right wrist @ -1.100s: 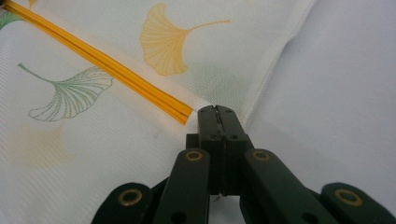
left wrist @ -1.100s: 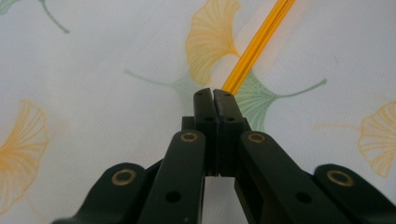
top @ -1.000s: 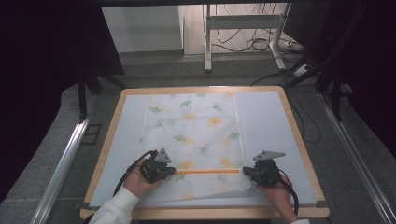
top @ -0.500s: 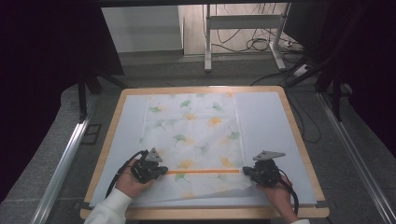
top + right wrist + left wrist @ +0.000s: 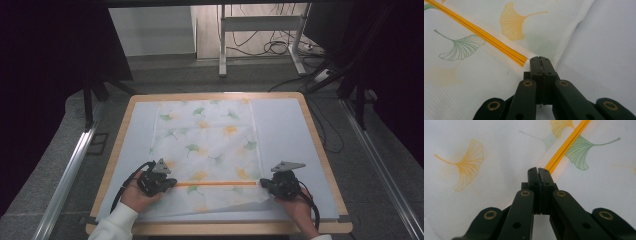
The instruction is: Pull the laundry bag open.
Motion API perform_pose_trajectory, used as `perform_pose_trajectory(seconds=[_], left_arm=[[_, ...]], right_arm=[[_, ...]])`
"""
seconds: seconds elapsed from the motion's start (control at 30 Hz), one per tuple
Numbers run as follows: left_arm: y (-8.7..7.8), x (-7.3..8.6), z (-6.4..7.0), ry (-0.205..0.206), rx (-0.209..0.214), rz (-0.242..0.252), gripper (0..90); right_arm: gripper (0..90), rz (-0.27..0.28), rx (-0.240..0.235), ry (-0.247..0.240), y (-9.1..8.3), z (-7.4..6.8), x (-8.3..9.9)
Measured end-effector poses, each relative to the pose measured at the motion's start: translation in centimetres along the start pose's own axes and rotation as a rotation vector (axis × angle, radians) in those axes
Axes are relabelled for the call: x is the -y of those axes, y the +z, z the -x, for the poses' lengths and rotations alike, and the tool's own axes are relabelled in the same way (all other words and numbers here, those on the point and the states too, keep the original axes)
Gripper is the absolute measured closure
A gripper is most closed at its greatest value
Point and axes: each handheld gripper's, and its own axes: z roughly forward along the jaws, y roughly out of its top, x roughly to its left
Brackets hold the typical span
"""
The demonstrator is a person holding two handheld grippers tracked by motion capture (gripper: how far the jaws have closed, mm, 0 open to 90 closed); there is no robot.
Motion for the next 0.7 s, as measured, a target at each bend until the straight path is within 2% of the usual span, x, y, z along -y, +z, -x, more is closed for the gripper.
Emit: perform_pose_trajectory(seconds=[0.3,0.7], left_arm=[[-0.45,0.63,-0.42,-0.016,-0.008,0.001,90.0],[-0.75,0.95,-0.48,-0.008,-0.03,-0.01,90.0]], right_arm=[[89.9,-0.002,-0.004,0.0,0.0,0.06,-0.02],[89.9,-0.006,-0.007,0.004,-0.03,0.09,-0.02]])
